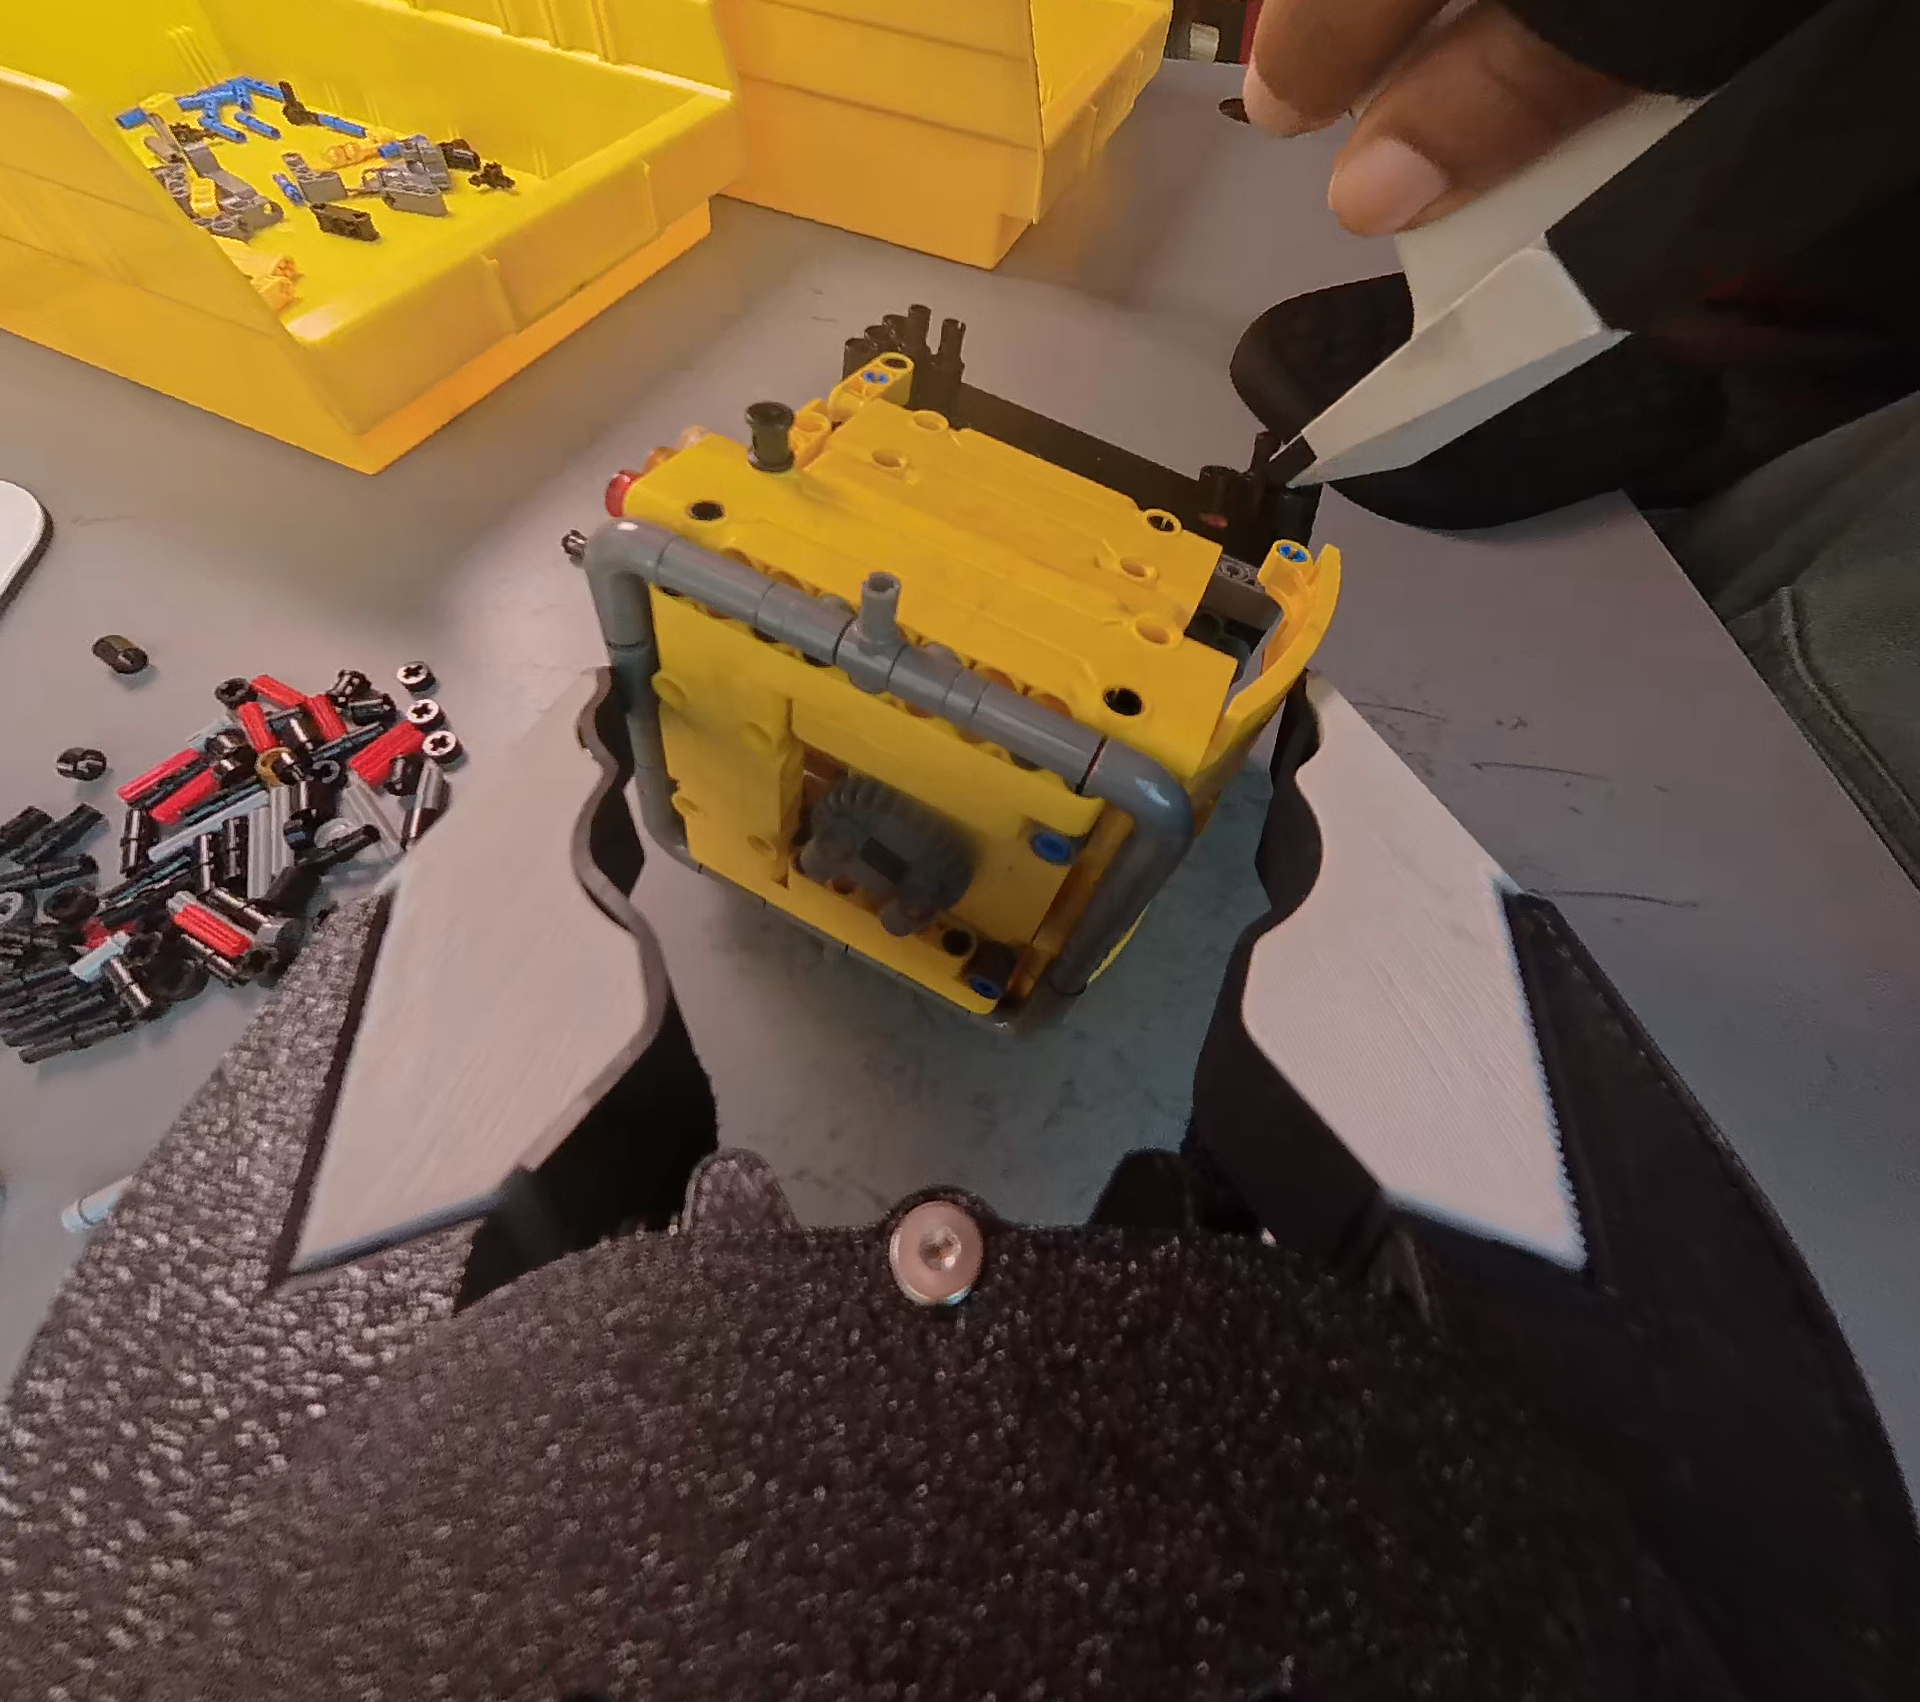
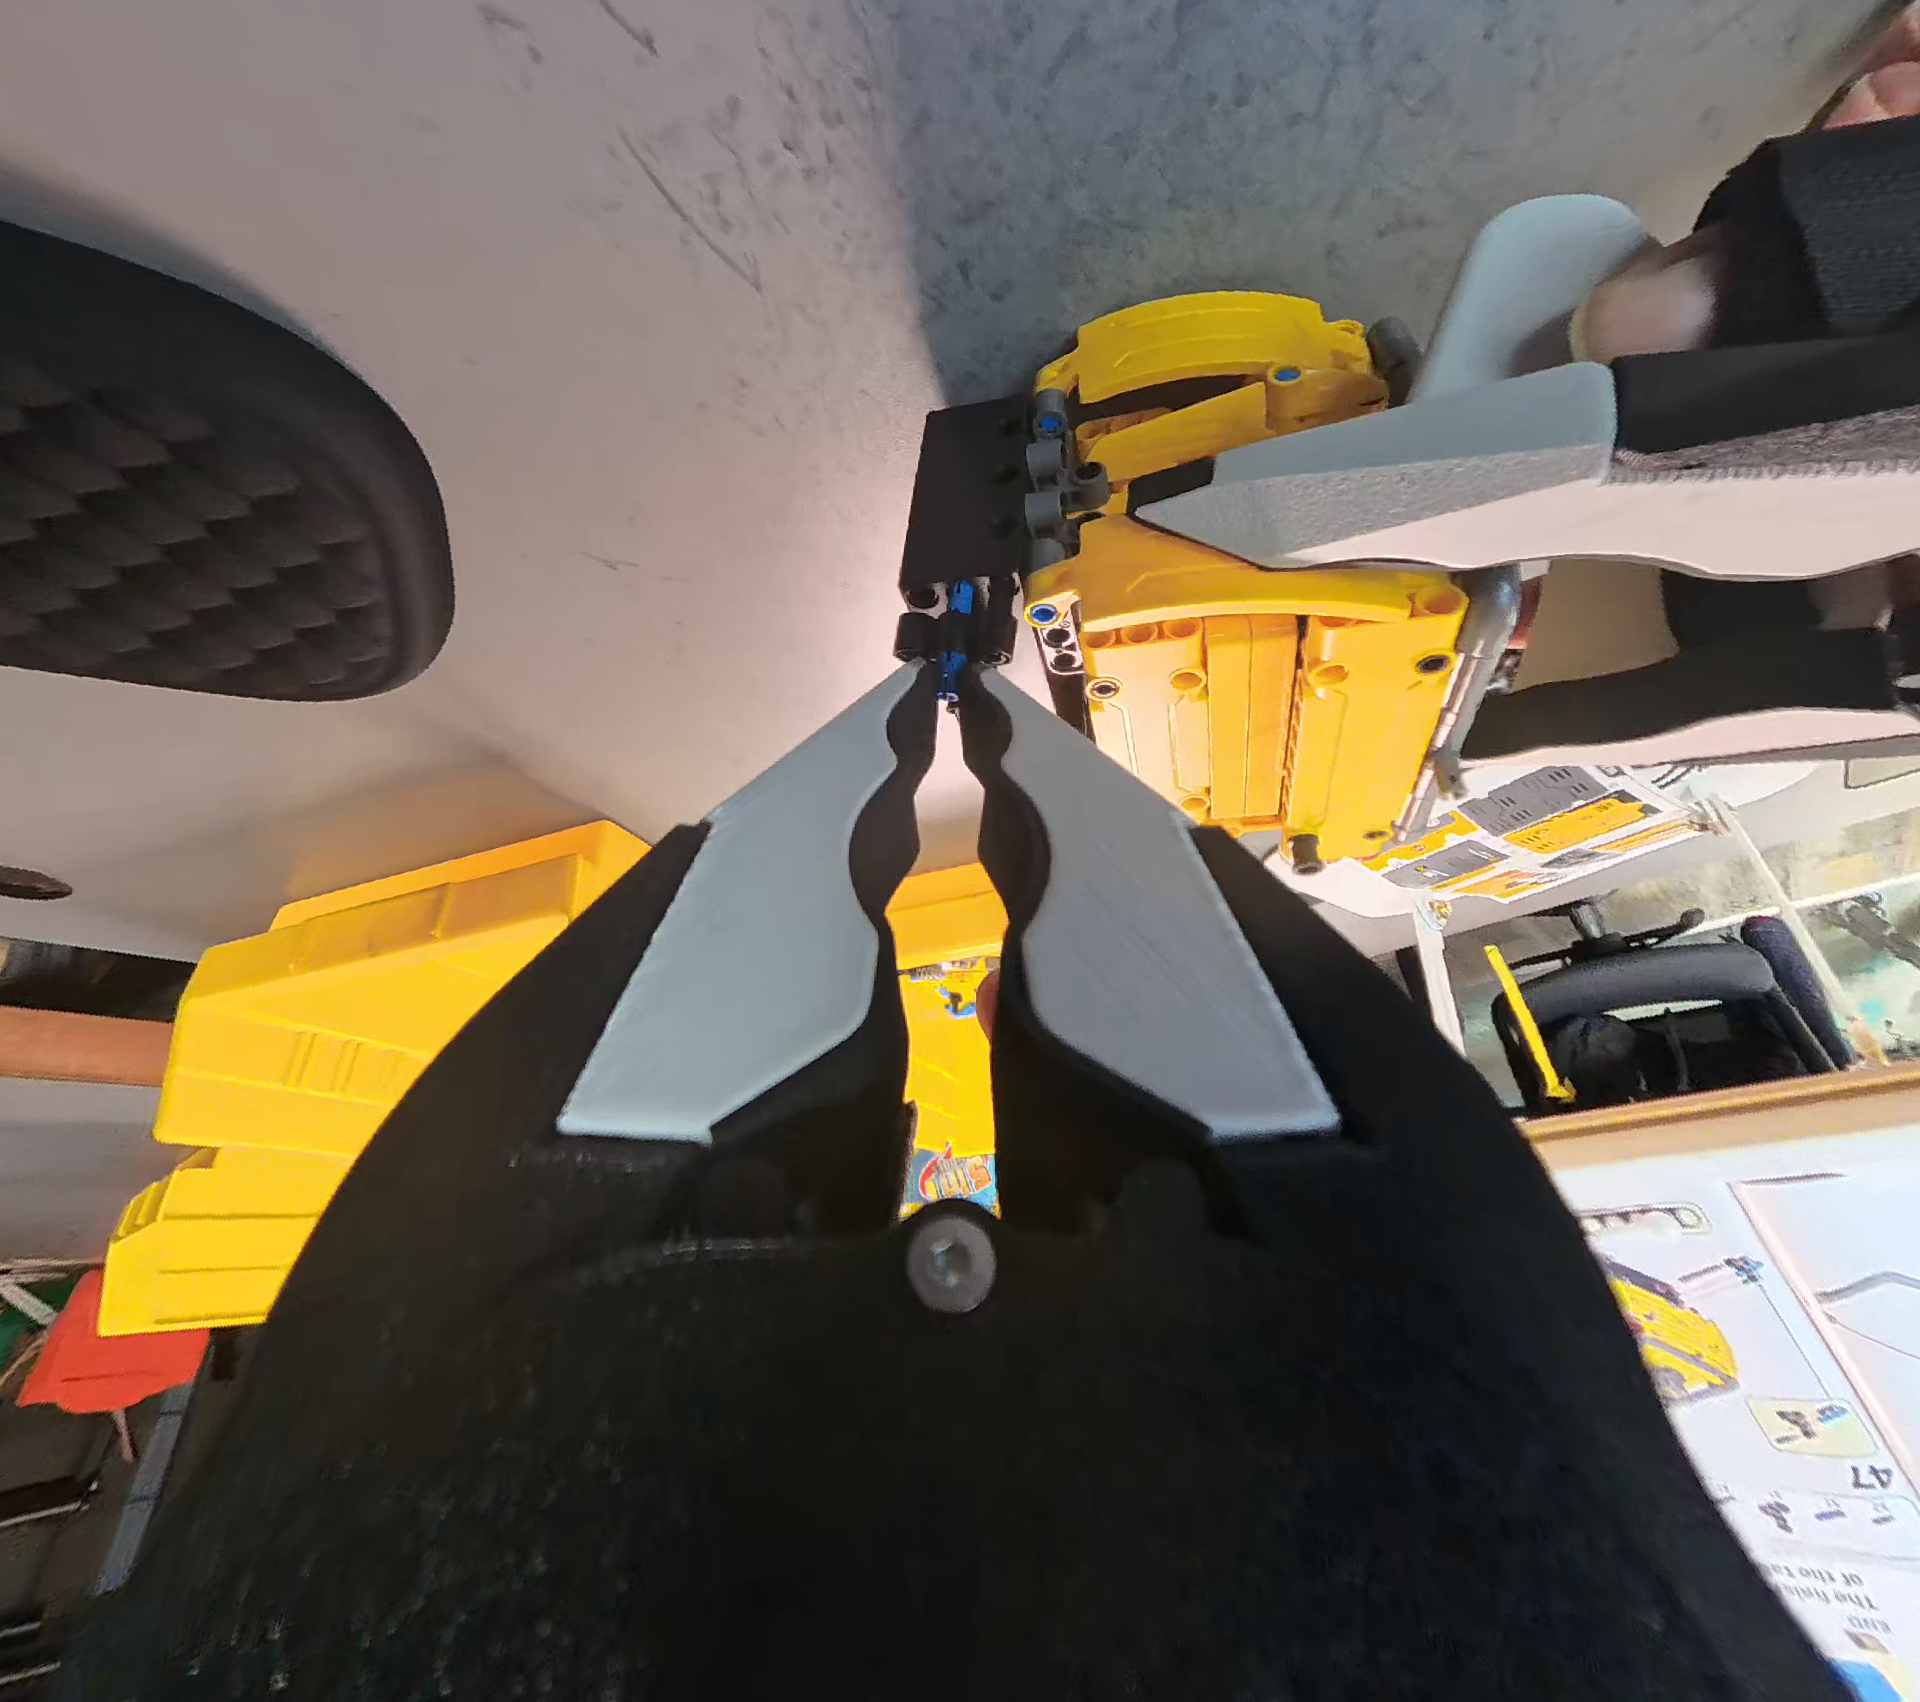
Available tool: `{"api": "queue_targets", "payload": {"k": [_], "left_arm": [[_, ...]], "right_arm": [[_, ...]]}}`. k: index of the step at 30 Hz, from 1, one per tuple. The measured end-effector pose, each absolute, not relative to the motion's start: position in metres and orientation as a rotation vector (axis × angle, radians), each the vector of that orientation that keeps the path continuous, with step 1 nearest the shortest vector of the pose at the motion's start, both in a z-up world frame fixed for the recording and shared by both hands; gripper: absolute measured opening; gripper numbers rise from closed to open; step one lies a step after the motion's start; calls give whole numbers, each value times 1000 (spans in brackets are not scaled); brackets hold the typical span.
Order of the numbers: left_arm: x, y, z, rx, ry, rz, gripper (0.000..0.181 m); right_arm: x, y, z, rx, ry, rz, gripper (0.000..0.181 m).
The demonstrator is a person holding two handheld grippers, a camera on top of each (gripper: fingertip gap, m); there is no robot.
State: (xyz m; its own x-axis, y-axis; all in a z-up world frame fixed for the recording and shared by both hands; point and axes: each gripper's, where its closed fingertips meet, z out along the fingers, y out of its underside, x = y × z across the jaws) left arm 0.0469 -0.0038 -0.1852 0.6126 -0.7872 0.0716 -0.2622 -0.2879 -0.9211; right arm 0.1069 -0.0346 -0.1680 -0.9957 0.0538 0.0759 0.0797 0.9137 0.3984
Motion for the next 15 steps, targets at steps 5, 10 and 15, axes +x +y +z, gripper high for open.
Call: {"api": "queue_targets", "payload": {"k": [5, 10, 15], "left_arm": [[47, -4, -185, -1840, 842, -659, 121], [46, -4, -185, -1848, 830, -666, 121], [46, -3, -187, -1859, 820, -623, 117]], "right_arm": [[107, -38, -168, -110, -3037, -640, 1], [102, -60, -172, -171, -3011, -479, 0], [113, -66, -206, -215, -3103, -306, 1]]}}
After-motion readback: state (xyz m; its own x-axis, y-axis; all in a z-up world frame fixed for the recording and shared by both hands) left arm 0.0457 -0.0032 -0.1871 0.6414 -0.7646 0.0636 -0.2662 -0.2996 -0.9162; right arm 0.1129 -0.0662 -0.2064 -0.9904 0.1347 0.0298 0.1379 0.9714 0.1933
